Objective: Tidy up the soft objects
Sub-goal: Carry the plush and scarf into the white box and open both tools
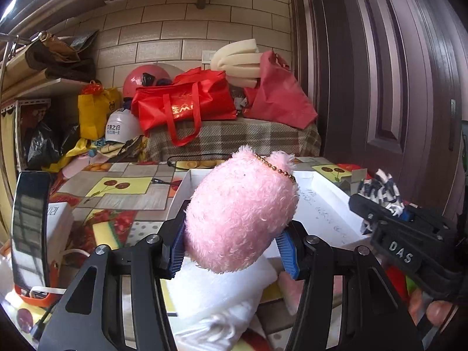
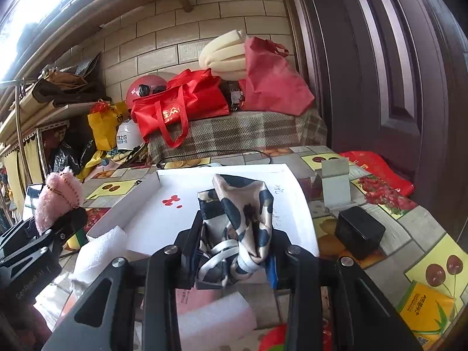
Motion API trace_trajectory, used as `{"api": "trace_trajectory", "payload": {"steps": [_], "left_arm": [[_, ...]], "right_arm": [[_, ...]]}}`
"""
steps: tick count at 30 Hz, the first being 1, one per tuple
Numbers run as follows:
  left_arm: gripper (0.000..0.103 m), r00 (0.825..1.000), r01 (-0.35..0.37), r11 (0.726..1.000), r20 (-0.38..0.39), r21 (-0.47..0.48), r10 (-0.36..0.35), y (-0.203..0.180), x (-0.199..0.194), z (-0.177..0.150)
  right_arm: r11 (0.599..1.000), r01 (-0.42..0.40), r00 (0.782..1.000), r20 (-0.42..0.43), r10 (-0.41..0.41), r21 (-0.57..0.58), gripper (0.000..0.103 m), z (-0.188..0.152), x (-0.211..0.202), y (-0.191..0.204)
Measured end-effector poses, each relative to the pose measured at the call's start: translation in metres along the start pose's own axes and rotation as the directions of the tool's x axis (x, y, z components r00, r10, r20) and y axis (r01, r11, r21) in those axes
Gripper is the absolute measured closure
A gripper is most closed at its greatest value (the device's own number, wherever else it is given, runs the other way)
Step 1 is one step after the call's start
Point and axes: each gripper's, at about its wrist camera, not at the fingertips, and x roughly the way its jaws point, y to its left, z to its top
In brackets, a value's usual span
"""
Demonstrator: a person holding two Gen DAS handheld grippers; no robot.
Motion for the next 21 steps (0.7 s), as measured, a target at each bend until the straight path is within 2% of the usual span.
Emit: {"api": "trace_trajectory", "payload": {"steps": [2, 5, 11, 13, 15, 17, 20, 21], "left_arm": [[0.05, 1.0, 0.003, 1.0, -0.009, 0.005, -0.003, -0.008, 0.013, 0.004], [0.05, 0.997, -0.043, 0.999, -0.07, 0.019, 0.044, -0.018, 0.038, 0.006], [0.048, 0.973, -0.126, 0.992, -0.191, 0.006, 0.125, -0.018, 0.071, 0.005], [0.042, 0.971, -0.129, 0.992, -0.205, -0.008, 0.125, -0.016, 0.074, 0.004], [0.037, 0.967, -0.145, 0.989, -0.213, -0.021, 0.137, -0.013, 0.076, 0.004], [0.021, 0.964, -0.152, 0.987, -0.227, -0.052, 0.136, -0.007, 0.078, 0.003], [0.005, 0.961, -0.148, 0.985, -0.25, -0.09, 0.122, 0.001, 0.082, 0.003], [0.004, 0.962, -0.146, 0.985, -0.248, -0.096, 0.119, 0.002, 0.081, 0.002]], "right_arm": [[1.0, 0.019, 1.0, 0.002, -0.019, 0.009, 0.068, 0.003, 0.011, 0.001], [0.998, 0.042, 0.999, -0.015, -0.041, 0.037, 0.068, 0.007, 0.027, -0.004], [0.995, 0.061, 0.995, -0.09, -0.054, 0.073, 0.066, 0.011, 0.055, -0.013], [0.995, 0.054, 0.992, -0.114, -0.044, 0.085, 0.064, 0.011, 0.062, -0.014], [0.995, 0.053, 0.989, -0.14, -0.041, 0.081, 0.046, 0.01, 0.067, -0.012], [0.991, 0.085, 0.986, -0.154, -0.069, 0.101, 0.027, 0.01, 0.069, -0.016], [0.984, 0.091, 0.984, -0.165, -0.065, 0.156, 0.018, 0.008, 0.069, -0.027], [0.982, 0.09, 0.985, -0.162, -0.064, 0.164, 0.017, 0.008, 0.068, -0.028]]}}
